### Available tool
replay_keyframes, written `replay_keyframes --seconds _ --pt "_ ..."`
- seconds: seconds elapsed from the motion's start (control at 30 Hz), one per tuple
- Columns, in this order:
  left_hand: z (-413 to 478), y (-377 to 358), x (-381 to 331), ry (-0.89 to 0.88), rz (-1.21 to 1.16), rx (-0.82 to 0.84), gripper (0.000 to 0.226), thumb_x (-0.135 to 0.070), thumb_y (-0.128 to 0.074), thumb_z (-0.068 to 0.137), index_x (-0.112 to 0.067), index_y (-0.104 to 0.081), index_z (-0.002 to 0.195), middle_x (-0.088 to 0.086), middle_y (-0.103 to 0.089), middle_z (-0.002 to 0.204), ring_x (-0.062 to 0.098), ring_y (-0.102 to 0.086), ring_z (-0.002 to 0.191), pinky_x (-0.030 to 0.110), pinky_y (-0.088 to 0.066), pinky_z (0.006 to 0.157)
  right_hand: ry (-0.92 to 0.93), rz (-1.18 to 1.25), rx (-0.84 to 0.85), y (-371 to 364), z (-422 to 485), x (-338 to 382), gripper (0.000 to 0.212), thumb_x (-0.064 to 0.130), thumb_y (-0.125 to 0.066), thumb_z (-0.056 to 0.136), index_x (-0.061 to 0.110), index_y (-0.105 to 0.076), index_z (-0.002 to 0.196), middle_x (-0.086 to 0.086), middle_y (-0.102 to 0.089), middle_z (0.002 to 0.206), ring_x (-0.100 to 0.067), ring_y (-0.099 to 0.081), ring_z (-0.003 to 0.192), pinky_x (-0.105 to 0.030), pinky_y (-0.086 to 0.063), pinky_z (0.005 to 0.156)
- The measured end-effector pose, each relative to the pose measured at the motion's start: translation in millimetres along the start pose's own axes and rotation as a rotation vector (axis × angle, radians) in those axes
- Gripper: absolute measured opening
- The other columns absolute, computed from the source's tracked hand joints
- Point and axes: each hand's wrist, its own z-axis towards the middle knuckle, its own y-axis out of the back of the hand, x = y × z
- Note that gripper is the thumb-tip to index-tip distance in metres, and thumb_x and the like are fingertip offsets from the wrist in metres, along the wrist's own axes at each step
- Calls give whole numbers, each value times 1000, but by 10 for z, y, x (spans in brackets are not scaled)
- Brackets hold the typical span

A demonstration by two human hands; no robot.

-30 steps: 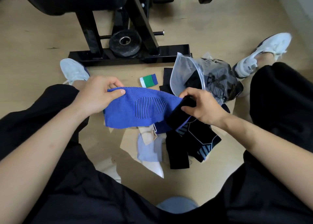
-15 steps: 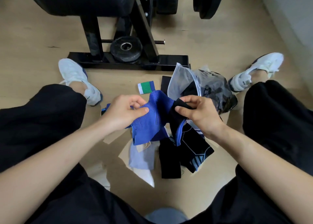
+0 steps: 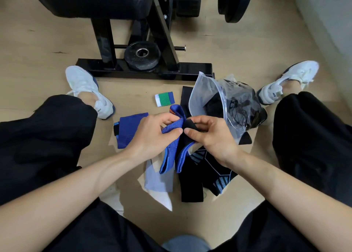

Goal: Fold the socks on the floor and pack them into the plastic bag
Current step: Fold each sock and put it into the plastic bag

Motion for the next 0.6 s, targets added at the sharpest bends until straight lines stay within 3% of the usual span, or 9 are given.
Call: replay_keyframes --seconds 0.13,0.23,0.37,0.47,0.53,0.6 --pt "20 94 41 11 125 -75 20 -20 -77 81 -29 -76 99 -24 -69 78 -3 -61 72 28 -51 76 -14 -38 -67 92 37 32 17 -6 -71 85 -2 -70 102 -25 -74 94 -28 -69 79 -41 -61 78" --pt "23 105 40 -9 203 -132 19 -19 -76 82 -29 -77 99 -26 -65 75 -10 -55 65 29 -49 74 -46 -27 -78 158 53 65 17 -5 -72 85 -3 -71 101 -26 -74 93 -32 -70 80 -46 -58 83" --pt "-56 -39 -26 -60 101 -53 19 -26 -79 82 -27 -75 100 -20 -72 86 -2 -64 78 31 -54 78 -103 60 -27 104 4 94 20 -2 -71 87 -6 -68 106 -30 -71 99 -31 -69 80 -42 -59 79" --pt "-89 -84 -53 -66 66 39 42 -45 -75 76 -26 -73 114 -15 -72 102 4 -67 88 29 -55 81 -133 149 -16 68 -15 90 19 0 -68 89 -8 -67 106 -28 -71 99 -27 -70 81 -32 -61 73" --pt "-97 -53 -53 -40 -3 105 57 -52 -72 71 -26 -70 122 -15 -71 108 3 -68 92 26 -56 81 -149 183 -16 97 -4 92 20 5 -68 91 -6 -68 107 -27 -72 103 -29 -69 86 -37 -59 83" --pt "-113 -24 -58 -30 -122 174 54 -40 -78 73 -25 -68 123 -12 -72 110 3 -70 96 23 -56 80 -141 175 -11 136 11 99 26 14 -71 89 -3 -69 109 -26 -71 106 -29 -68 89 -42 -54 89"
